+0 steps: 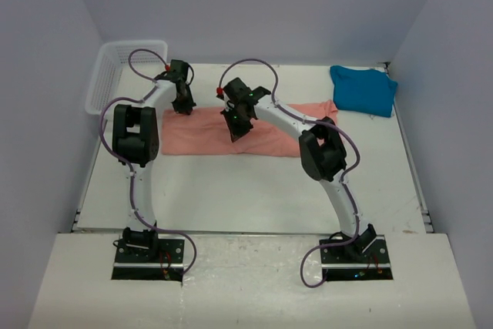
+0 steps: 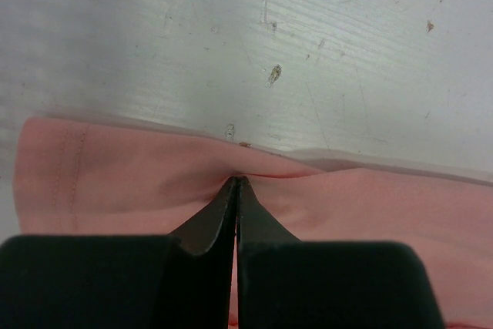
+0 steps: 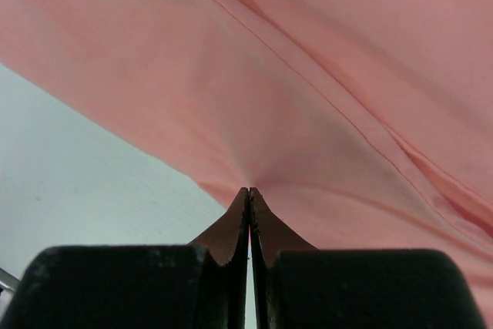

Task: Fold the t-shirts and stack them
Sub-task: Rotate the tshirt 90 degrees

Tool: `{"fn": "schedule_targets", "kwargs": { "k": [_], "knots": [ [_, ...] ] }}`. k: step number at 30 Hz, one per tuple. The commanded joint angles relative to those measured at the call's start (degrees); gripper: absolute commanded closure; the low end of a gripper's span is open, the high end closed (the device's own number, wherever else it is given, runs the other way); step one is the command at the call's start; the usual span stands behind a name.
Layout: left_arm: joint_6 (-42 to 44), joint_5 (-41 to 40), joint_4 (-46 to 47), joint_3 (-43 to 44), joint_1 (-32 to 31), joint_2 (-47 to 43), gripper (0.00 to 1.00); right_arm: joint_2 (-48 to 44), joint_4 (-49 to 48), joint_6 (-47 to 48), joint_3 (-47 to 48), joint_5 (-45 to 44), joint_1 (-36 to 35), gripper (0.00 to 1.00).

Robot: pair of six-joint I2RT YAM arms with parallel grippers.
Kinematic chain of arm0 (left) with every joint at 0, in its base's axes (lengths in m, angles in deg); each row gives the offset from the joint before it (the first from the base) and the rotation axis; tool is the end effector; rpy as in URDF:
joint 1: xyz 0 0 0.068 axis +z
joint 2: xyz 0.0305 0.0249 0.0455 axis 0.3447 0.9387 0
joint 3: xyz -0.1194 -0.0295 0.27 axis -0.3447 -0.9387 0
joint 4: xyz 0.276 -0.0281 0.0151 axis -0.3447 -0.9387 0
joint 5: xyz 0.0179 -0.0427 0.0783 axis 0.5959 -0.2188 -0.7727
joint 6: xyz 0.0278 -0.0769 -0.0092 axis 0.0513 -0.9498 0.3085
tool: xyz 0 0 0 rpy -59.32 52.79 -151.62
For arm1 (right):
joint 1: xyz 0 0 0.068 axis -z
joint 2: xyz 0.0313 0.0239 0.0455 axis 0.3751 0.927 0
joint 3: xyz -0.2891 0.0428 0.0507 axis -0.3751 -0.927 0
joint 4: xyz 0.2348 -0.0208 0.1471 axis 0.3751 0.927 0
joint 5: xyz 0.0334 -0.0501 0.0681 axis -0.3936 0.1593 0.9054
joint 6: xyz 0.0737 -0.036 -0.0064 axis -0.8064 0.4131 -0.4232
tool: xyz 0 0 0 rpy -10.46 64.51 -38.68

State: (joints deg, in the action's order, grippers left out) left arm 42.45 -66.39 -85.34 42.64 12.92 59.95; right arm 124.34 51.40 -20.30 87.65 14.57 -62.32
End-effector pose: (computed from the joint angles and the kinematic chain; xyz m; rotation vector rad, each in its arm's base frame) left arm 0.5259 -0.0601 0.1416 -0.4730 2.6249 -0.0615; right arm 0.4164 0.3693 0.1740 -0.7008 2.6621 0.5118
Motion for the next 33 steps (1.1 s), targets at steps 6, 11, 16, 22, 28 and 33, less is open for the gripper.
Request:
{"fn": "schedule_targets", "kwargs": {
  "k": [6,11,16,22,28,33],
  "knots": [
    [0.5,1.3,-1.3,-2.2,0.9,-0.2,1.0,1.3,5.9,1.3,-2.6,2.2,0.5,1.0],
    [0.7,0.8,-1.3,-2.1,1.0,-0.5,1.0,-1.6,2.6,0.5,-8.8,3.1,0.5,1.0],
    [0.4,0.6,-1.7,-2.0,1.4,0.4,1.0,-6.4,-5.1,-3.2,-21.1,3.6,0.5,1.0],
    [-3.6,-2.5,-5.3,-5.5,1.4,-0.3,1.0,-10.9,-11.1,-7.4,-32.5,3.3,0.4,1.0],
    [-5.3,-2.8,-3.1,-16.8,1.4,-7.6,1.0,-14.0,-15.5,-7.8,-40.7,3.1,0.4,1.0],
    [-6.3,-3.8,-1.9,-25.0,0.5,-14.6,1.0,-15.1,-16.0,-6.1,-38.7,2.1,0.4,1.0]
  ]
}}
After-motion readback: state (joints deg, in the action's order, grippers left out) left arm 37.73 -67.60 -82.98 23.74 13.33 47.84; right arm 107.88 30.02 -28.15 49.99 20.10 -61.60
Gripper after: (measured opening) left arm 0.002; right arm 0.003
